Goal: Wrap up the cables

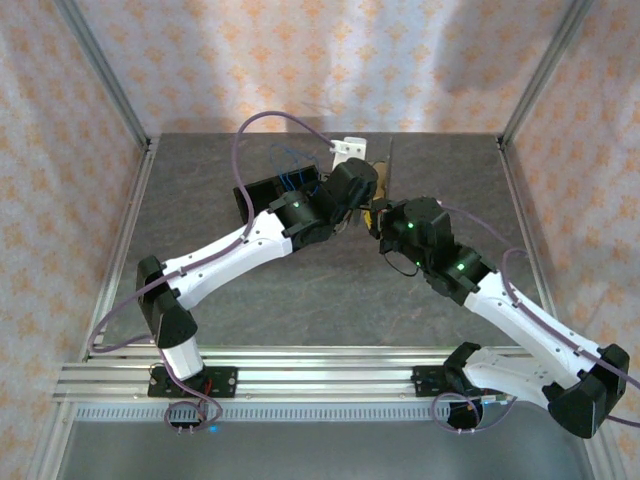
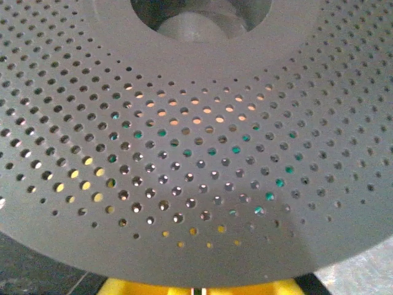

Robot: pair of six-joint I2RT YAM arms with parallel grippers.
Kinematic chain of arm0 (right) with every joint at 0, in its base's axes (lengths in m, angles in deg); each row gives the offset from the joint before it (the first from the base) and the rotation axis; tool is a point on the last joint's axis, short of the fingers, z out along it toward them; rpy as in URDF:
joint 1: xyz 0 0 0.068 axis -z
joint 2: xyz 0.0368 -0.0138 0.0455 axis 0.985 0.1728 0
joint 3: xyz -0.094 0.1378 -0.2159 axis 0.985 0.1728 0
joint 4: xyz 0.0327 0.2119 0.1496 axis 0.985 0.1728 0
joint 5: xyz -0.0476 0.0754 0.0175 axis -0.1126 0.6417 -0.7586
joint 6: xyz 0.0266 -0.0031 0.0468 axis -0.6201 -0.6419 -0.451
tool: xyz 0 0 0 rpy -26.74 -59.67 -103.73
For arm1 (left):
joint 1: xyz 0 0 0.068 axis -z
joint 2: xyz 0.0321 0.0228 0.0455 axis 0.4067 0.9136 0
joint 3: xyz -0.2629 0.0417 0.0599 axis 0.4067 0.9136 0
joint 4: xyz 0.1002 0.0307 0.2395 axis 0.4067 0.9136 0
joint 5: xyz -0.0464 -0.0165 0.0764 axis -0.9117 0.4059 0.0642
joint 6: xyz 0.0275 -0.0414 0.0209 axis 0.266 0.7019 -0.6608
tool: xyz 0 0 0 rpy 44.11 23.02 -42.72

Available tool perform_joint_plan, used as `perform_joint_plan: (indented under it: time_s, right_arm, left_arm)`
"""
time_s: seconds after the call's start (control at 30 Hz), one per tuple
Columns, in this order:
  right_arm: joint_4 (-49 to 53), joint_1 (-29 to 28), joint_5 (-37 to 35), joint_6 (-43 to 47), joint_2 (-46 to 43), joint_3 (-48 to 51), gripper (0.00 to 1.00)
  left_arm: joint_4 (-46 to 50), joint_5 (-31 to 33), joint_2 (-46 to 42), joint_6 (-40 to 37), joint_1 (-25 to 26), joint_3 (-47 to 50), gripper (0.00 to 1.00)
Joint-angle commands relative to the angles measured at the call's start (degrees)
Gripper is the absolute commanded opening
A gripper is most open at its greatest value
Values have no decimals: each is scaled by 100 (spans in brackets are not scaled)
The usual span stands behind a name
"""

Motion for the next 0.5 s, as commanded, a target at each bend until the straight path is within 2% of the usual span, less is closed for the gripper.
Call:
perform_joint_plan:
  time_s: [0.0,0.2,0.3,0.47]
  right_arm:
    - [217,91,-744,300,-19,-330,17]
    - [374,92,-677,701,-161,-291,34]
    - [379,92,-400,1036,-193,-325,48]
    - [378,92,142,1465,-236,-219,63]
  left_arm:
    - [699,-81,-8,-378,73,-234,0]
    - [751,-120,-48,-391,-19,-190,0]
    - [743,-178,-83,-373,-132,-151,0]
    - [725,-562,-107,-319,-401,-158,0]
